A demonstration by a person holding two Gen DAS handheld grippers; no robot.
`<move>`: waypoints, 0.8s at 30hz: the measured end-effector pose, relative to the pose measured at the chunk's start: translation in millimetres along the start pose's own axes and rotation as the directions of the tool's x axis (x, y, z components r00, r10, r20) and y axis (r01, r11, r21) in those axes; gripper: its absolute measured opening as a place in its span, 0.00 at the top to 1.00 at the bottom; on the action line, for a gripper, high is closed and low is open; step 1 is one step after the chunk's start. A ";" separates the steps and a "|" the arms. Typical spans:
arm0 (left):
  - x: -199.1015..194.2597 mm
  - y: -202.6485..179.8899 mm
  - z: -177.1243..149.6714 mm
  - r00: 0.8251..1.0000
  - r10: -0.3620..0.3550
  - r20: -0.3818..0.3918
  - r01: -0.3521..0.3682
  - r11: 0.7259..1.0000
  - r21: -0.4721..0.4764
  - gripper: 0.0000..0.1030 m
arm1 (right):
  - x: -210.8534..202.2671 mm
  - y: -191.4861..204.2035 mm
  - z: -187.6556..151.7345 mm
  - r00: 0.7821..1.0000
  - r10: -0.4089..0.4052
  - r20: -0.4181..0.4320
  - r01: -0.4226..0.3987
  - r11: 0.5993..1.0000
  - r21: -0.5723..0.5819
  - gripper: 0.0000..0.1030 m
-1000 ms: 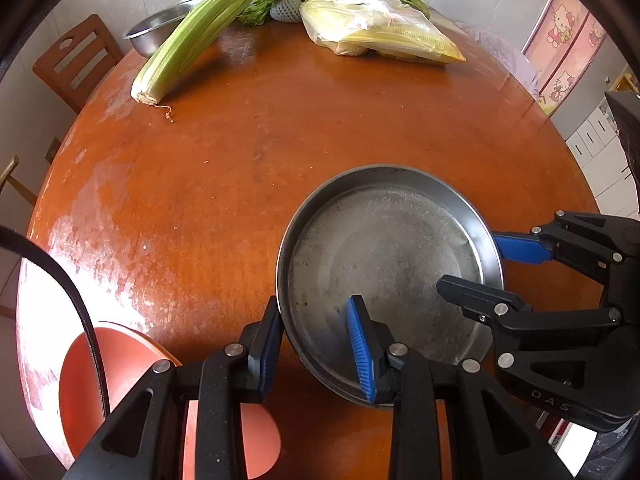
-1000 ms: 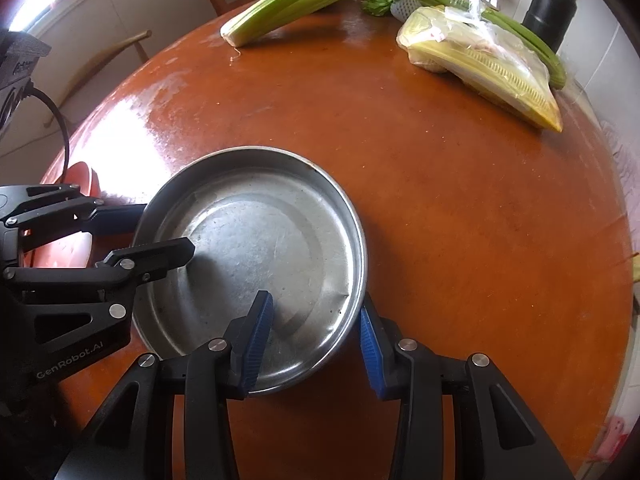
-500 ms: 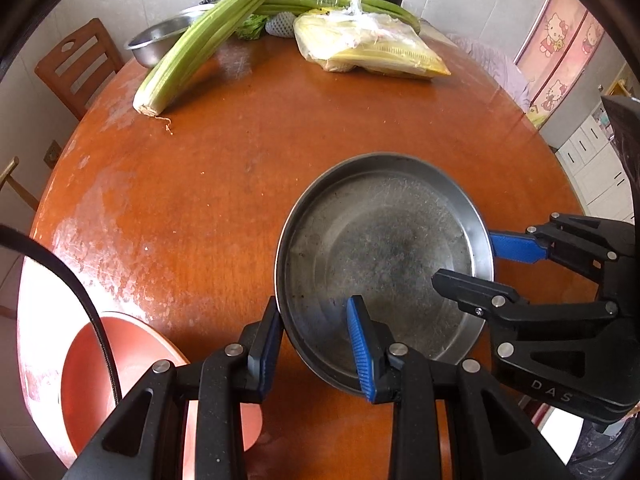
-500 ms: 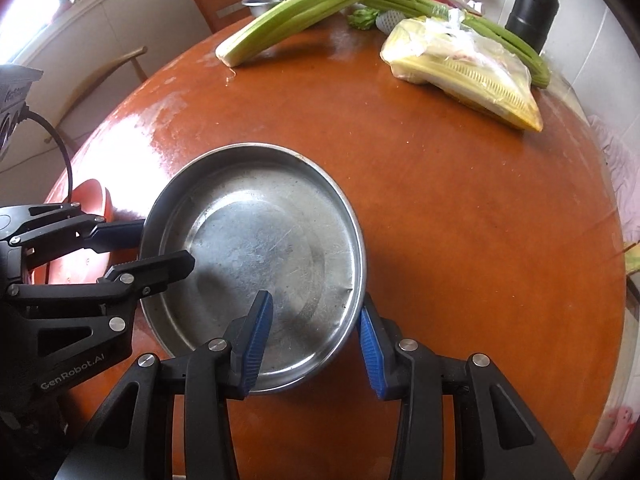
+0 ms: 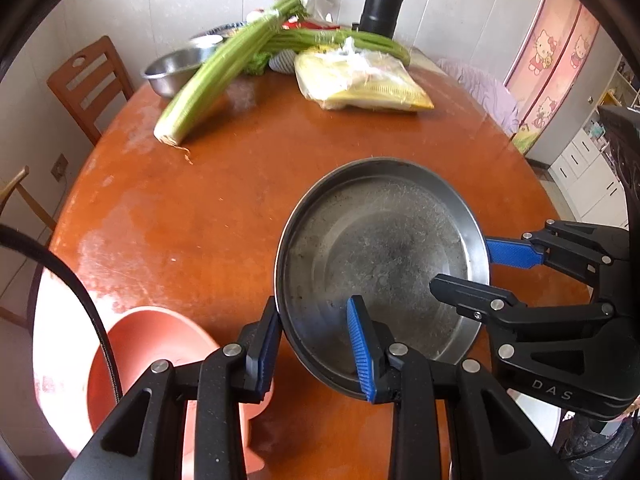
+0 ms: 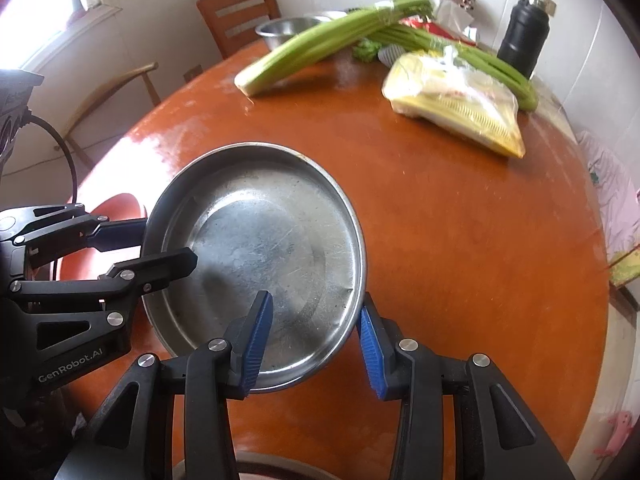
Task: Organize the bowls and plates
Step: 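Lift the steel pan and carry it over the pink bear-shaped plate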
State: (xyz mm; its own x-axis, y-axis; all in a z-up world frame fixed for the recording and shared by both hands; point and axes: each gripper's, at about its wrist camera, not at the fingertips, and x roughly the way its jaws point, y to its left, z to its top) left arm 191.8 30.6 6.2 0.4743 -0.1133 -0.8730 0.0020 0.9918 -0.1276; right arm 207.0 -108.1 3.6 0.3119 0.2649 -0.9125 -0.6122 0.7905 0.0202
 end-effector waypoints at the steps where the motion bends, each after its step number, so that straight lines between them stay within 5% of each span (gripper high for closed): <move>1: -4.2 1.2 -0.8 1.000 0.003 0.010 -0.003 1.000 -0.004 0.68 | -3.1 2.9 1.0 1.000 0.001 0.006 -0.001 1.000 -0.003 0.57; 24: -88.5 84.1 -52.6 0.985 0.089 0.149 -0.068 0.988 -0.138 0.68 | -34.9 116.9 24.7 0.996 0.043 0.080 -0.031 0.989 -0.143 0.57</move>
State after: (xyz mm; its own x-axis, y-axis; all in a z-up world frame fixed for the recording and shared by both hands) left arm 103.7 120.9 48.0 0.5982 -0.0147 -0.8012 -0.1522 0.9796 -0.1316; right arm 142.5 -11.3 47.9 0.3426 0.3420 -0.8750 -0.7194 0.6945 -0.0102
